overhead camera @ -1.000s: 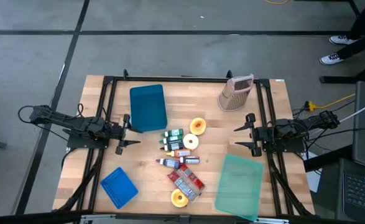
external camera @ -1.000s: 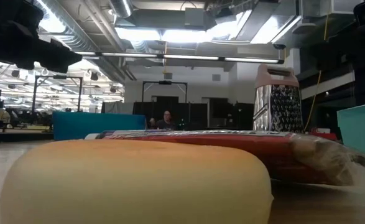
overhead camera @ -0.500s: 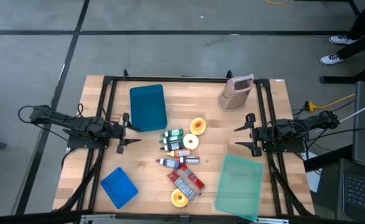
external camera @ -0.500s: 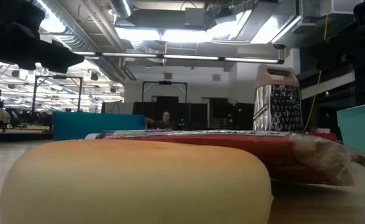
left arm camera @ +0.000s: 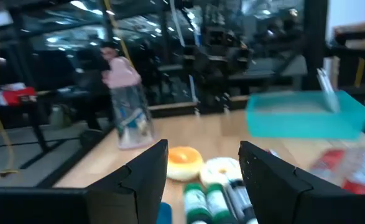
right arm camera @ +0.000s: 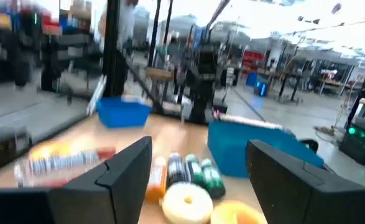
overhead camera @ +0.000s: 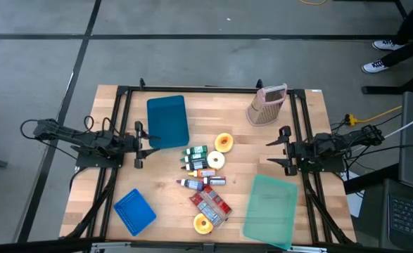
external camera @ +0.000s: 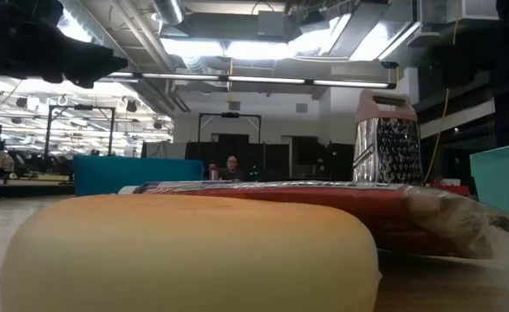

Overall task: Pick & Place Food Item
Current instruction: Put the top orange donut into the blue bin

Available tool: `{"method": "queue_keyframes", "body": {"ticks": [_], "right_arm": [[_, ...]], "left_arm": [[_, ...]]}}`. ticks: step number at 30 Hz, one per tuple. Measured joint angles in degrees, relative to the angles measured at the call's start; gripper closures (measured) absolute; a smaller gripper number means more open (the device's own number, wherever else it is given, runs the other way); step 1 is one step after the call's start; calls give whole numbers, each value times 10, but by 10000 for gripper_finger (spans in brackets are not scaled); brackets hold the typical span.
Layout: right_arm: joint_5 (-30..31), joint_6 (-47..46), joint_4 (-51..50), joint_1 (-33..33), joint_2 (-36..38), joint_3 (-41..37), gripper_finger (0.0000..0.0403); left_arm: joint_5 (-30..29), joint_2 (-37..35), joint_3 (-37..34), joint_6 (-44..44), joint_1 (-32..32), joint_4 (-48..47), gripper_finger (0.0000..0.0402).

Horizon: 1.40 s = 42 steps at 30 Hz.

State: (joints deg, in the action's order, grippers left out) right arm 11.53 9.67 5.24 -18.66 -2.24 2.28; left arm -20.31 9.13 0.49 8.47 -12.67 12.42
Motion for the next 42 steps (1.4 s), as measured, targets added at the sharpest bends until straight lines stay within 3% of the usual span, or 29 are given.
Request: {"method": "queue_keyframes", "body": {"ticks": [8, 19, 26, 34, 42], "right_arm": [[85, -32, 98, 0, 0, 0, 149], [135, -33, 158, 0, 0, 0, 149], [180, -32, 169, 0, 0, 0, 149], [181, -32, 169, 0, 0, 0, 149], [181, -32, 169, 0, 0, 0, 149]], "left_arm": [[-85, 0, 0, -3, 0, 36, 208], [-66, 0, 0, -103, 0, 31, 208], [-35, 8, 0, -216, 0, -58, 207], [1, 86, 5, -243, -2, -30, 207], [3, 217, 87, -196, -2, -28, 207]]}}
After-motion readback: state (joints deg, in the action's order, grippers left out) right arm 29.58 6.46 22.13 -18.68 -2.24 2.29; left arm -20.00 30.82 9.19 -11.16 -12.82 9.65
